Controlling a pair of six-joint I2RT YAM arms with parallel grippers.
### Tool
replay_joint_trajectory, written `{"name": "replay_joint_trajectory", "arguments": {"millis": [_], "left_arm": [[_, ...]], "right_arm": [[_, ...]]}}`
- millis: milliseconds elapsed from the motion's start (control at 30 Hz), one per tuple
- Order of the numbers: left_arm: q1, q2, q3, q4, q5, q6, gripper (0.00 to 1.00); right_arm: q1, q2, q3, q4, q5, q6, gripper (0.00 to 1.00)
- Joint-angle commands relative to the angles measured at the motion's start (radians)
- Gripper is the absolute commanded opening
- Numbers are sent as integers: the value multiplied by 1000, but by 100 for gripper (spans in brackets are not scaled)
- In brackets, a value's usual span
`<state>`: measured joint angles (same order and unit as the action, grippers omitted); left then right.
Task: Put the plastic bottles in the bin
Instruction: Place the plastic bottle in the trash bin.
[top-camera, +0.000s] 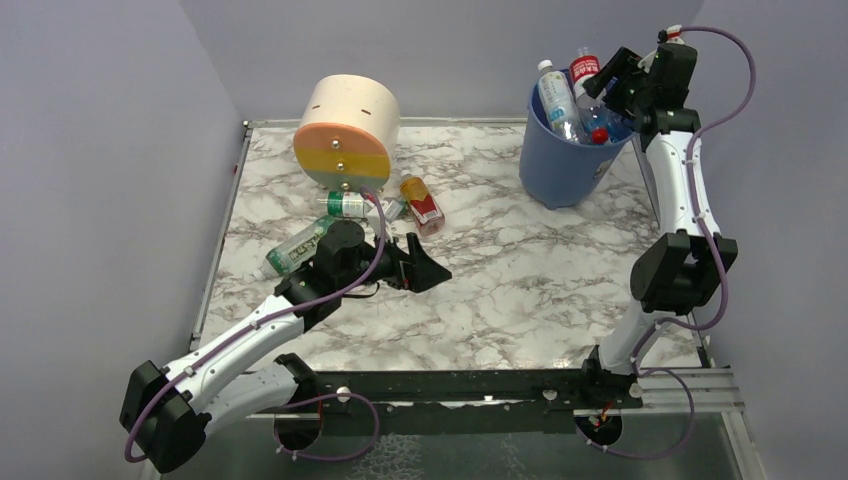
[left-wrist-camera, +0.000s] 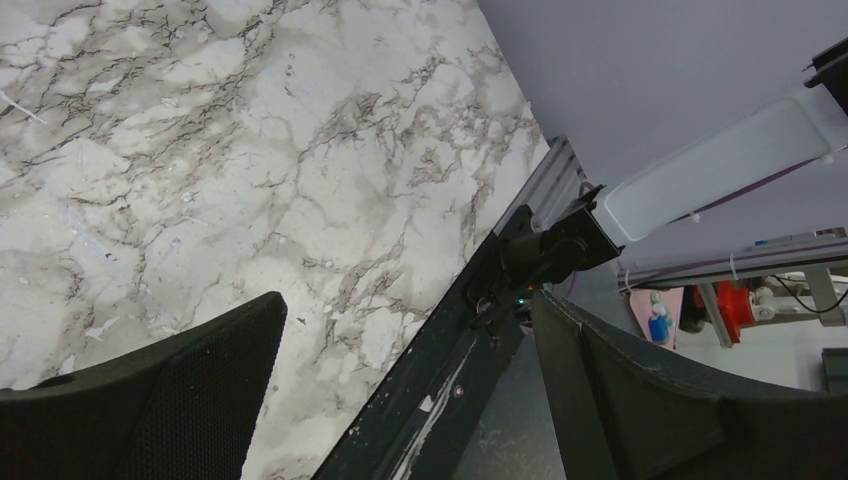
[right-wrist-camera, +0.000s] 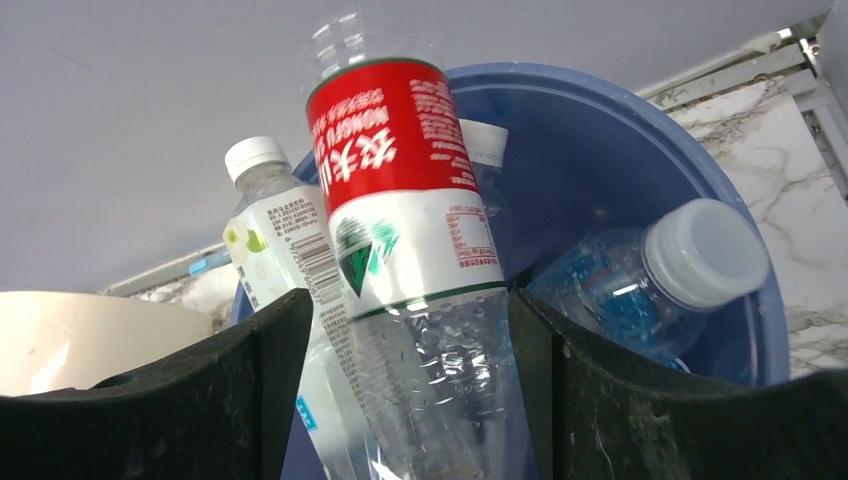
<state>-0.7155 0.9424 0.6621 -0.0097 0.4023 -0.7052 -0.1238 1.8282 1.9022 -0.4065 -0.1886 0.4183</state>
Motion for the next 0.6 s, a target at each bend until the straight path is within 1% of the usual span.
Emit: {"name": "replay_joint_trajectory", "arguments": {"millis": [0,133,233,333,500,567], "left_arm": [[-2,-12,30,-16,-12,15,99],[-2,-13,41,-52,-66,12,99],[-2,3,61,-88,-141,8,99],[-2,30,87,-107,-204,7,99],[-1,75,124,-122,-306,1,99],[-2,104,134,-108,-338,0,99]], "right_arm": [[-11,-80,-41,-3,46,-13,75],[-11,-125,-81,3,60,-8,77],[-11,-150,-87,-4,62,-4,87],[-10,-178,-95,-11,53,-1,92],[-6,-242,-137,0,-2,0,92],[17,-272,-158,1,-8,-4,92]]}}
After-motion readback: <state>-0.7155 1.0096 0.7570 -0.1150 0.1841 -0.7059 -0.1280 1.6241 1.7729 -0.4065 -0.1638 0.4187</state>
